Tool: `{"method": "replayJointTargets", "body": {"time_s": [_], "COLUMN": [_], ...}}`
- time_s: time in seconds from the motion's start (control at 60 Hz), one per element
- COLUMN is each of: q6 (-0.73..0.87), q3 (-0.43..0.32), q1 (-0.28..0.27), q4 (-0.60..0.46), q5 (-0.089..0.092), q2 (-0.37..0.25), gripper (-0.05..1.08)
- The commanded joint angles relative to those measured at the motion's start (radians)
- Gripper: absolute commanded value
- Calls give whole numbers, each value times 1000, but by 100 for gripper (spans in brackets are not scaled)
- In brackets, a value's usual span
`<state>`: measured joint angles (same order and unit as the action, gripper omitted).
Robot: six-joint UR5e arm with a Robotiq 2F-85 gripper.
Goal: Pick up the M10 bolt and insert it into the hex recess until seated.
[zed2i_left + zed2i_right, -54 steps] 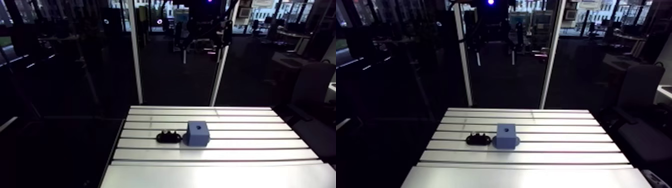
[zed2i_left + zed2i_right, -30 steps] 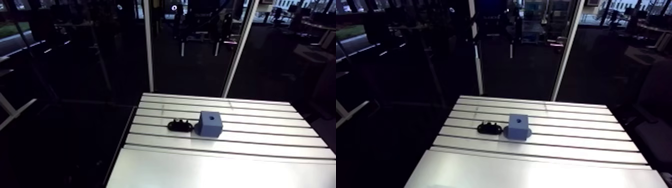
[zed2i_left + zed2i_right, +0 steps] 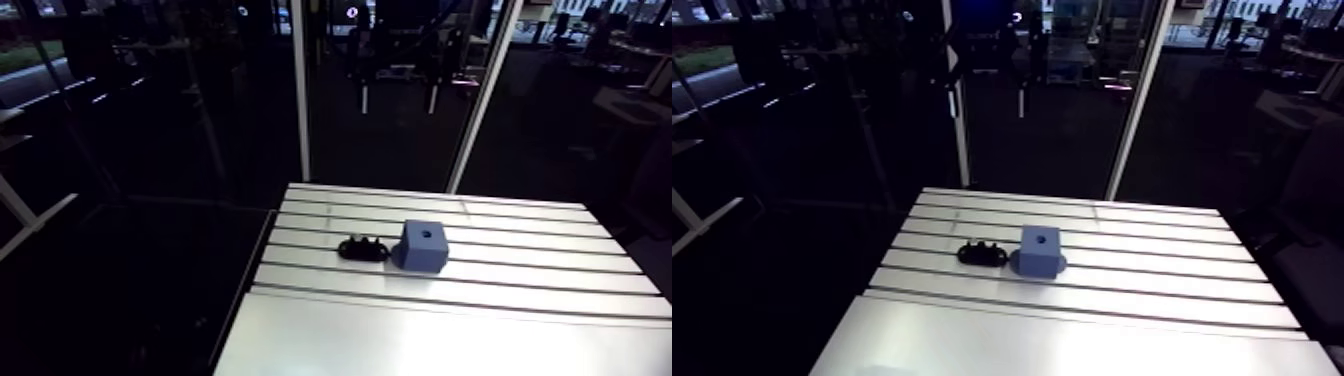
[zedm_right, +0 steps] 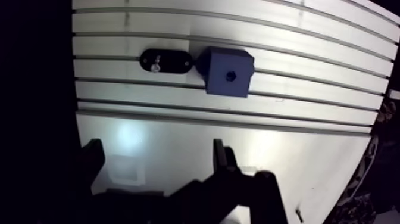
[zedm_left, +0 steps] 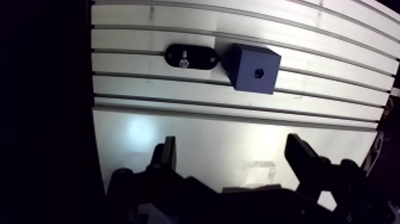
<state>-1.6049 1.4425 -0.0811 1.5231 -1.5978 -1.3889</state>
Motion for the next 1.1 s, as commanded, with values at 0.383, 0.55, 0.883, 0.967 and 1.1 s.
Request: {"method": "replayJointTargets", "body": {"time_s": [0.383, 0.55, 0.883, 0.967, 1.1], "q6": [9, 12, 1, 0, -18], "q3": [97, 137, 267, 290, 330], "q1": [-14, -14, -14, -14, -16], "q4": [112, 158, 346, 359, 400], "q5": [3, 3, 5, 5, 5], "q2": [-21, -30, -58, -55, -54], "gripper": [1, 1, 1, 1, 1]}}
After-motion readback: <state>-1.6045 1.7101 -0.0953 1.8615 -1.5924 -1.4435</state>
